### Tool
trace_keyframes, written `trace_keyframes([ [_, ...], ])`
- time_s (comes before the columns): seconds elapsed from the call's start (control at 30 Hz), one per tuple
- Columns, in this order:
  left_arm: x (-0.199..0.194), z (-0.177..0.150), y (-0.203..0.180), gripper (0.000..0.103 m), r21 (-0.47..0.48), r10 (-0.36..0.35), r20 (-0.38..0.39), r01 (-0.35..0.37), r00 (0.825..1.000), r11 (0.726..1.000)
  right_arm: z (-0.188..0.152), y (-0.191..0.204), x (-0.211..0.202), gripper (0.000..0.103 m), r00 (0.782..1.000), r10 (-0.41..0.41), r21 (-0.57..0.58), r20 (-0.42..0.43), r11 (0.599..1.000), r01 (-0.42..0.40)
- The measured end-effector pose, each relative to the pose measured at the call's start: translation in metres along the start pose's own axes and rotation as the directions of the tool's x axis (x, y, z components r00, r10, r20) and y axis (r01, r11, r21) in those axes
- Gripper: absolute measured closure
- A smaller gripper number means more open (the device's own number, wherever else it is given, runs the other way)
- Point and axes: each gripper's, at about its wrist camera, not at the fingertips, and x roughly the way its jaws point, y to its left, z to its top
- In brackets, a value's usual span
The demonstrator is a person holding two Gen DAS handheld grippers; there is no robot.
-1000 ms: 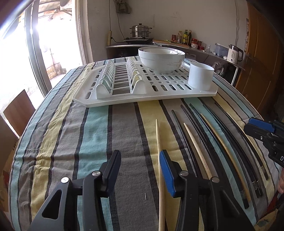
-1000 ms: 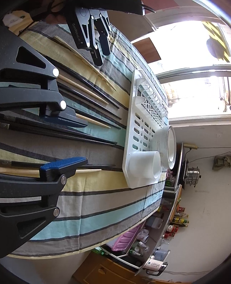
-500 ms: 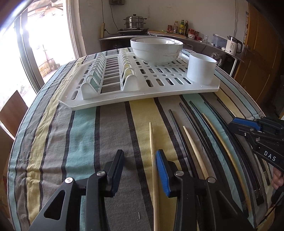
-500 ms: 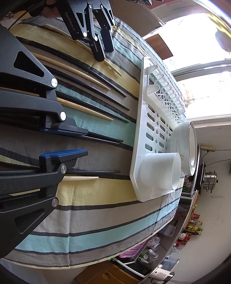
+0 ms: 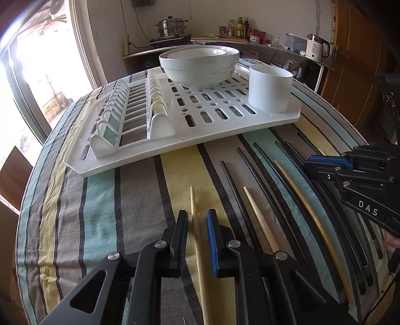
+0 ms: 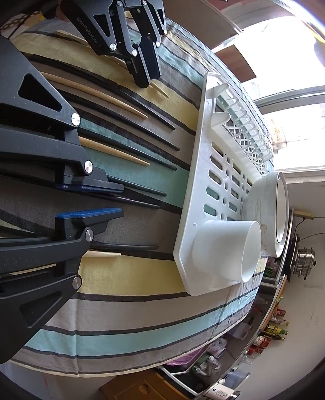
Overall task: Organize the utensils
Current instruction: 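Grasp a wooden chopstick with the left tool while the right tool grasps a black chopstick, then lift both chopsticks and carry them over the white utensil cup with both tools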
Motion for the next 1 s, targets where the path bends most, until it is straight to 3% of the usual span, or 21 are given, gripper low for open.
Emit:
trace_keyframes([
  [0.07, 0.0, 0.001, -0.002, 0.097, 0.007, 0.002, 0.004, -0.002, 1.0, 1.0, 0.0, 0.0, 0.0, 0.096, 1.0, 0.003, 0.001, 0.001, 1.0, -0.003],
  [0.23, -0.002, 0.001, 0.003, 0.098, -0.022, -0.032, 0.014, 0.032, 0.999, 0.999, -0.002, -0.006, -0.009, 0.097, 0.999, 0.029, 0.025, 0.03, 0.999, -0.03],
  [0.53, -0.046, 0.009, 0.013, 0.098, -0.062, -0.078, 0.123, 0.086, 0.989, 0.994, 0.0, -0.013, -0.052, 0.098, 0.984, 0.085, 0.057, 0.157, 0.994, -0.095],
  [1.0, -0.115, 0.034, 0.026, 0.098, -0.111, -0.164, 0.301, 0.205, 0.939, 0.972, 0.015, -0.021, -0.124, 0.098, 0.93, 0.093, 0.064, 0.356, 0.99, -0.124],
])
